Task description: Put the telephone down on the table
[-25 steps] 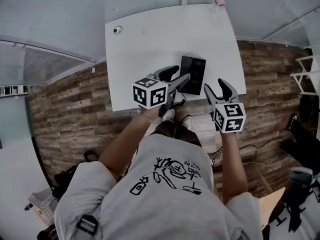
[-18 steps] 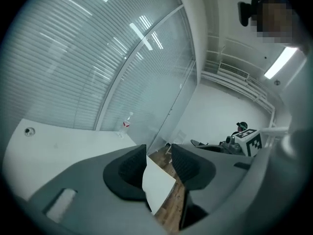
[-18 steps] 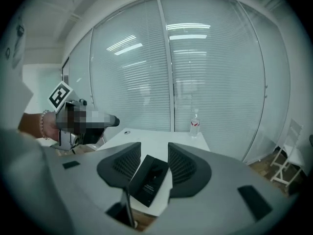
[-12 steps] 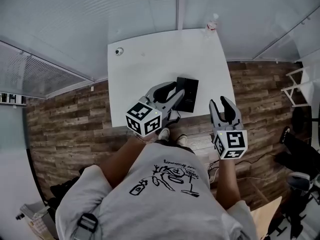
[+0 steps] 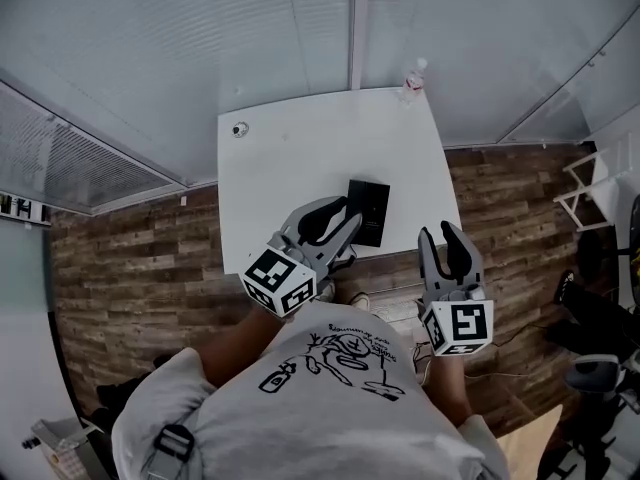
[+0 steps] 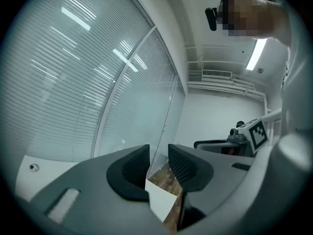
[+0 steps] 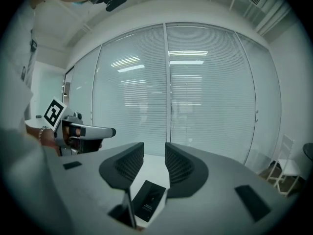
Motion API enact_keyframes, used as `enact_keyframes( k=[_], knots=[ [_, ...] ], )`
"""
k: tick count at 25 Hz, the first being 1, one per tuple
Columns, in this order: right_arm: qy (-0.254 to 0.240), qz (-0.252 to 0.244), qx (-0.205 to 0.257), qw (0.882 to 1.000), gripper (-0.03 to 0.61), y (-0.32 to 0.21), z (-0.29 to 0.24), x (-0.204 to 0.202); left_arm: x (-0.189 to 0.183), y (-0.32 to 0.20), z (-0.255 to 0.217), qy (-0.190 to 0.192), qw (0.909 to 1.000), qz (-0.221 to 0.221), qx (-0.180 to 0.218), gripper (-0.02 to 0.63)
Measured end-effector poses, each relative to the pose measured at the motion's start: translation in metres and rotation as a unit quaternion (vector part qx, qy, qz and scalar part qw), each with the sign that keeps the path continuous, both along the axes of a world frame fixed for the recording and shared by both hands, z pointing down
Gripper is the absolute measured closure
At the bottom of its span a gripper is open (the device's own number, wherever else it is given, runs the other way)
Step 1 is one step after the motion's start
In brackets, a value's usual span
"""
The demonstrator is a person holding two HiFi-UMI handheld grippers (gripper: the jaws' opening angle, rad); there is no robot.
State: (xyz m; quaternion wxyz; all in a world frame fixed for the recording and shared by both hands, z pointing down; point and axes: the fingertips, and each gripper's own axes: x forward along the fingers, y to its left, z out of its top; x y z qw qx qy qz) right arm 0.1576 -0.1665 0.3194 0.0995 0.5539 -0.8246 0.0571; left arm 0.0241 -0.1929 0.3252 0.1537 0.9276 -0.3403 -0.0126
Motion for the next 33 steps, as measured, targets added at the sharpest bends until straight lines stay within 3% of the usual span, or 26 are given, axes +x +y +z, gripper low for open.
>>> enact_keyframes(
  k=[9, 18, 33],
  knots=[
    [0.006, -0.004, 0.017, 1.0, 0.469, 0.016, -0.014, -0.009, -0.002, 0.013, -0.013, -0.001, 0.9996, 0.003, 0.03, 0.499],
    [0.005, -0.01, 0.017, 1.0, 0.471, 0.024, -0.017, -0.013, 0.007, 0.019, -0.013, 0.02, 0.9995, 0.024, 0.009, 0.499],
    [0.005, -0.005, 0.014, 1.0, 0.47, 0.04, -0.019, -0.008, 0.007, 0.034, -0.02, 0.021, 0.9993, 0.027, 0.016, 0.499]
  ],
)
